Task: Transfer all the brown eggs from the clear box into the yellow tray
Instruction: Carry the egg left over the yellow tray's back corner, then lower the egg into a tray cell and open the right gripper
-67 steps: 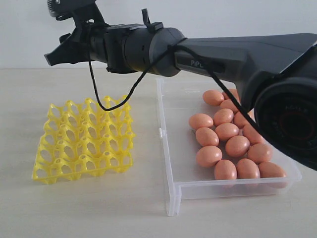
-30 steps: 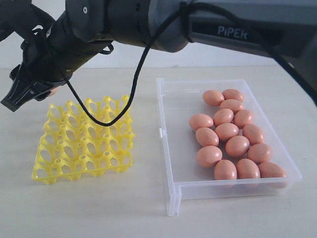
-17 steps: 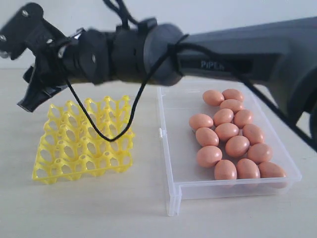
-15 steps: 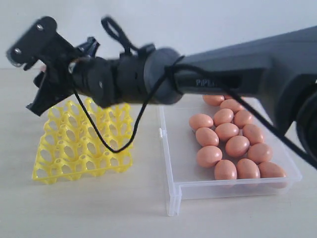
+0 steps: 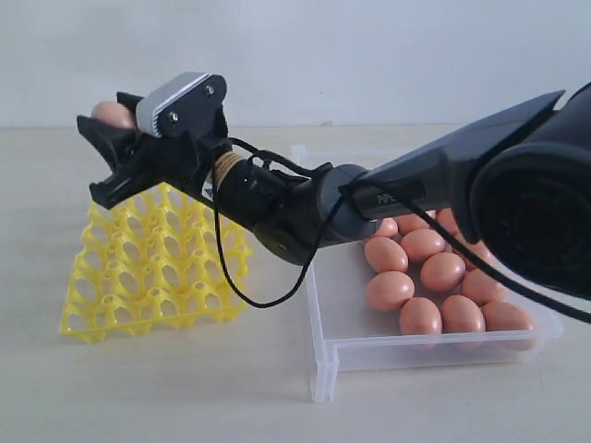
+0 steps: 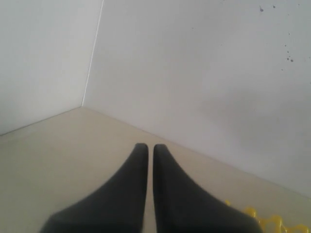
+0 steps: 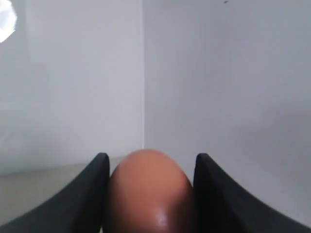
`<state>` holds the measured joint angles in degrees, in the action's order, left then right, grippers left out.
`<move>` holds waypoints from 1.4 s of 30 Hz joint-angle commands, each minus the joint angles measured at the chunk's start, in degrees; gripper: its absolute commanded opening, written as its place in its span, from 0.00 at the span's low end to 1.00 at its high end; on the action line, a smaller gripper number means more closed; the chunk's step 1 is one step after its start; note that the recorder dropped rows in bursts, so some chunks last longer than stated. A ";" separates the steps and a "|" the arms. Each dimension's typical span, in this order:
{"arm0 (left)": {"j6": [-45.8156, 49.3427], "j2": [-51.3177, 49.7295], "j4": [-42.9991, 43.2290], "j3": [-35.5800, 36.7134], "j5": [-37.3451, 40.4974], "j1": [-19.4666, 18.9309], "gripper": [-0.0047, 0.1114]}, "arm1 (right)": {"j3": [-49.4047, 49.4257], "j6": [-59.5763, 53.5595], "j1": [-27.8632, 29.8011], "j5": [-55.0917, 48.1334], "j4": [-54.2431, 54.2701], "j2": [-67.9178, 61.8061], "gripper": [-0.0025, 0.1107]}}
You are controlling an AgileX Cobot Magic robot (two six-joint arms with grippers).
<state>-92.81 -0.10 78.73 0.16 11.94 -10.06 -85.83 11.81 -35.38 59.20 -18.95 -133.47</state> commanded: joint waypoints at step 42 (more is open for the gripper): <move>-0.19 0.10 1.66 -0.16 -3.59 -0.05 0.07 | -42.25 26.16 -0.84 -27.78 -15.17 -26.09 0.02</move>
<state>-92.81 -0.10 79.84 0.16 8.70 -10.06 -127.72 38.94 -35.81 31.59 -33.92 -159.94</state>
